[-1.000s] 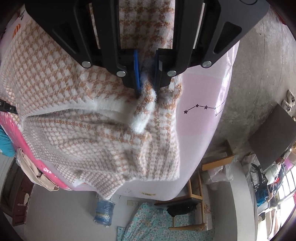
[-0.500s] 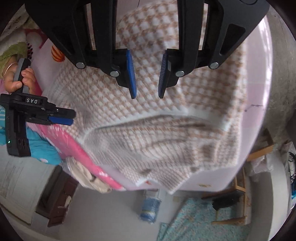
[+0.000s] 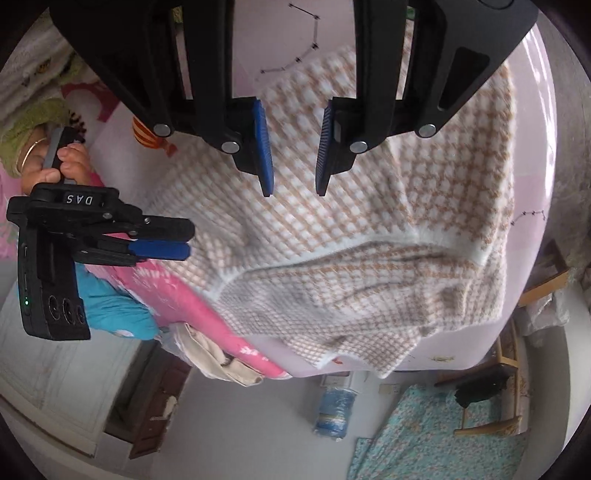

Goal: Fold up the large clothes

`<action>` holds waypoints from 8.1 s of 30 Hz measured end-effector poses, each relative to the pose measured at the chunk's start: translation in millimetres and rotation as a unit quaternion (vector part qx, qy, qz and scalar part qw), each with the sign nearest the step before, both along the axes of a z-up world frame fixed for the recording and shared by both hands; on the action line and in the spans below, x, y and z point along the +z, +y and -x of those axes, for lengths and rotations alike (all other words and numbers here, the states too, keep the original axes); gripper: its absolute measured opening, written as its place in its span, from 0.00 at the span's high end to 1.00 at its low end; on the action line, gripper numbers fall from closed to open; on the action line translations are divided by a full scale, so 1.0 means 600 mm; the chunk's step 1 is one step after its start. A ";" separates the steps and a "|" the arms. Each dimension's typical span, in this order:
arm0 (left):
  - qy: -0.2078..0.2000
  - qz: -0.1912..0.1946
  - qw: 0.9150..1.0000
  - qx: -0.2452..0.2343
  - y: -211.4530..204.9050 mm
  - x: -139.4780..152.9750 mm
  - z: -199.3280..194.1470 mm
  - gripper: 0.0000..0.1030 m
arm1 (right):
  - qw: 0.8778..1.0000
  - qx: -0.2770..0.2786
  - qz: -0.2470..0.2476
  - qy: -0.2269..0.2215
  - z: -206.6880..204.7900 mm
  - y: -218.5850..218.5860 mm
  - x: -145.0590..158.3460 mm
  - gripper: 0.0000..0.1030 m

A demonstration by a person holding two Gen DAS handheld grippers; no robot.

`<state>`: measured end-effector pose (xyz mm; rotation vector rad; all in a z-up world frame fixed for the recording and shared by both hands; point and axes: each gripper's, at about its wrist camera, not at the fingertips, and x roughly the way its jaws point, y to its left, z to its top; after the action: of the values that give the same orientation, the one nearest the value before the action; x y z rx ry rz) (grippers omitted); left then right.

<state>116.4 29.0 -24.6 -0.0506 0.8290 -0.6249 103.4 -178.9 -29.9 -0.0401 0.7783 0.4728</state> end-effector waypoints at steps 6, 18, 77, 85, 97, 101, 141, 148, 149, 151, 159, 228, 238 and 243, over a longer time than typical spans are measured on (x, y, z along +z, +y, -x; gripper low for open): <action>0.042 -0.040 0.997 0.049 -0.020 -0.079 0.000 0.78 | 0.996 0.014 0.082 0.017 0.017 0.076 -0.090 0.65; 0.061 -0.044 0.992 0.105 0.039 -0.066 0.012 0.81 | 0.995 -0.030 0.088 0.036 0.047 0.031 -0.085 0.66; 0.137 -0.188 0.945 0.229 0.019 -0.078 -0.073 0.08 | 0.976 -0.182 0.012 0.116 -0.113 -0.045 -0.088 0.10; 0.139 -0.191 0.944 0.231 0.018 -0.079 -0.079 0.07 | 0.972 -0.188 -0.016 0.138 -0.116 -0.059 -0.096 0.06; 0.140 -0.194 0.942 0.237 0.014 -0.080 -0.077 0.07 | 0.972 -0.185 -0.032 0.141 -0.115 -0.066 -0.098 0.06; 0.139 -0.194 0.942 0.236 0.015 -0.080 -0.077 0.07 | 0.972 -0.180 -0.039 0.144 -0.115 -0.070 -0.098 0.06; 0.032 -0.125 0.972 0.197 0.062 0.006 -0.077 0.07 | 0.976 -0.133 -0.030 0.168 -0.124 -0.077 -0.071 0.06; -0.062 -0.082 0.982 0.161 0.070 0.127 -0.181 0.08 | 0.991 -0.099 -0.059 0.070 -0.165 -0.096 0.058 0.06; -0.067 -0.073 0.983 0.156 0.067 0.137 -0.206 0.08 | 0.991 -0.099 -0.063 0.063 -0.181 -0.104 0.073 0.06; -0.077 -0.070 0.984 0.148 0.052 0.153 -0.254 0.10 | 0.991 -0.098 -0.071 0.057 -0.221 -0.115 0.099 0.06; -0.025 -0.004 0.991 0.131 -0.002 0.141 -0.493 0.34 | 0.987 -0.100 -0.090 0.089 -0.439 -0.157 0.128 0.13; 0.026 -0.023 0.997 0.070 0.021 0.069 -0.393 0.83 | 0.987 0.003 -0.039 0.158 -0.454 0.011 -0.028 0.65; 0.031 -0.154 0.987 0.043 -0.084 -0.035 -0.474 0.74 | 0.990 0.047 0.039 0.128 -0.387 -0.027 -0.029 0.72; 0.023 -0.166 0.985 0.040 -0.078 -0.033 -0.461 0.69 | 0.996 0.020 0.033 0.082 -0.371 -0.089 0.037 0.75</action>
<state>392.7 -17.7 -44.5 0.2040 0.9618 -0.4052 326.1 -232.1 -7.8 -0.0802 0.9557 0.4932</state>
